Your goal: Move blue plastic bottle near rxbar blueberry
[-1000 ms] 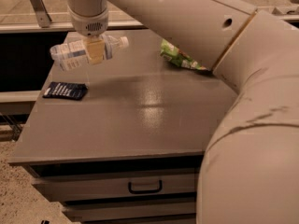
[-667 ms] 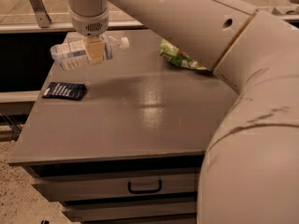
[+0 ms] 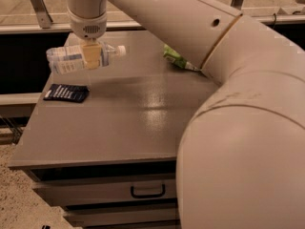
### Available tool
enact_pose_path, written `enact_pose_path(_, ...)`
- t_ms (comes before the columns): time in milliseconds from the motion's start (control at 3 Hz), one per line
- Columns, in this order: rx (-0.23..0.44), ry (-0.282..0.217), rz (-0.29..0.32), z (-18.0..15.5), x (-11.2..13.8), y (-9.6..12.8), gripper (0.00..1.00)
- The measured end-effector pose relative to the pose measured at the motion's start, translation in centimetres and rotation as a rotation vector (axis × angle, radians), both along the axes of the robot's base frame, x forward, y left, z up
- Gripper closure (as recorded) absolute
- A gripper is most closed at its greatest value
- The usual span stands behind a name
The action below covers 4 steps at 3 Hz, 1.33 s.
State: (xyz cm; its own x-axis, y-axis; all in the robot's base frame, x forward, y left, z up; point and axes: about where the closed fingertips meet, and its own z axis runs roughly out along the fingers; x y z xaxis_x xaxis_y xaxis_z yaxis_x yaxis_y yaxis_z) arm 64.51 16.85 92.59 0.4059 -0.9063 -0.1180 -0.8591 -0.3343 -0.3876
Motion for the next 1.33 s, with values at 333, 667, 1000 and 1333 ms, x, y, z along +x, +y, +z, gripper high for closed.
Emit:
enact_pose_path(333, 0.025, 0.061, -0.008, -0.9, 0.5, 1.2, 1.0)
enact_pose_path(667, 0.03, 0.097, -0.043, -1.9, 0.8, 1.9, 1.0)
enact_pose_path(1000, 0.032, 0.121, -0.085, -2.8, 0.9, 2.3, 1.0)
enact_pose_path(1333, 0.021, 0.136, -0.106, -3.4, 0.7, 2.5, 0.84)
